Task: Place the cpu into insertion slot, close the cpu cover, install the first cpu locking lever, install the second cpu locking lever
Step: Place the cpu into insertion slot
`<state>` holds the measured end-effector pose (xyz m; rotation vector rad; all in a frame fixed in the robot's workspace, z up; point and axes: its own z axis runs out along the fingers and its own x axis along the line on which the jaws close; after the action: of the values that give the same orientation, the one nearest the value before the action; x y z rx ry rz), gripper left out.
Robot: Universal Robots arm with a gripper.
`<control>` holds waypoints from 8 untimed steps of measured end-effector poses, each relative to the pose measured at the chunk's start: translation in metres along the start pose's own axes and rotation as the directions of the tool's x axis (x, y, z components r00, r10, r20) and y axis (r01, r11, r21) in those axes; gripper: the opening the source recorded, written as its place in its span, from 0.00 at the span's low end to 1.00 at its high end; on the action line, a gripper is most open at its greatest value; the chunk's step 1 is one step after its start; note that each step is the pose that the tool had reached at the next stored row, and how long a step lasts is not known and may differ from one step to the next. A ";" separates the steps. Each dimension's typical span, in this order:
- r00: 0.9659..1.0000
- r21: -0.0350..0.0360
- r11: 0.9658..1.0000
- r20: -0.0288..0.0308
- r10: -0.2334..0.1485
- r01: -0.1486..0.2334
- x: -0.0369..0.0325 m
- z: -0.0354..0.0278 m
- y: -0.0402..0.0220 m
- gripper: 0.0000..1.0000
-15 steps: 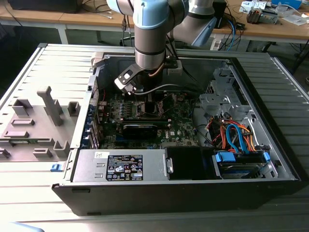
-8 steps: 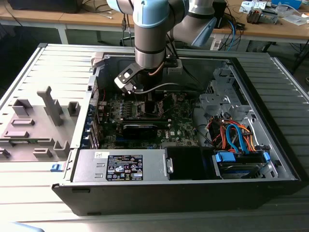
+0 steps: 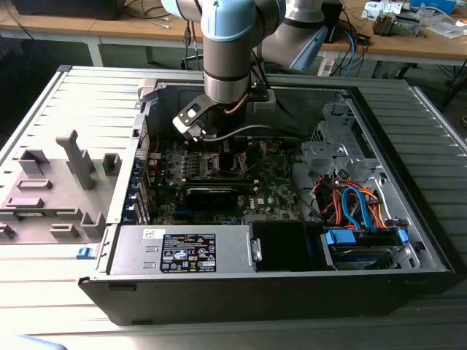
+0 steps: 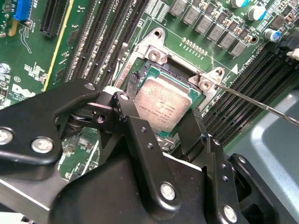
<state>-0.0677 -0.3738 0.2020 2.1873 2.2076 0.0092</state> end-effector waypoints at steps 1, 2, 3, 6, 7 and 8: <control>1.000 0.000 1.000 0.000 0.000 0.000 -0.0006 0.0001 0.0000 0.62; 1.000 0.000 1.000 0.000 0.000 0.000 -0.0008 0.0001 0.0000 0.62; 1.000 0.000 1.000 0.000 0.000 0.000 -0.0009 0.0001 0.0000 0.62; 1.000 0.000 1.000 0.000 0.000 0.000 -0.0011 0.0001 0.0000 0.62; 1.000 0.000 1.000 0.000 0.000 0.000 -0.0011 0.0001 0.0000 0.62; 1.000 0.000 1.000 0.000 0.000 0.000 -0.0013 -0.0006 0.0000 0.62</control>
<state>-0.0677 -0.3750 0.2026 2.1873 2.2076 0.0090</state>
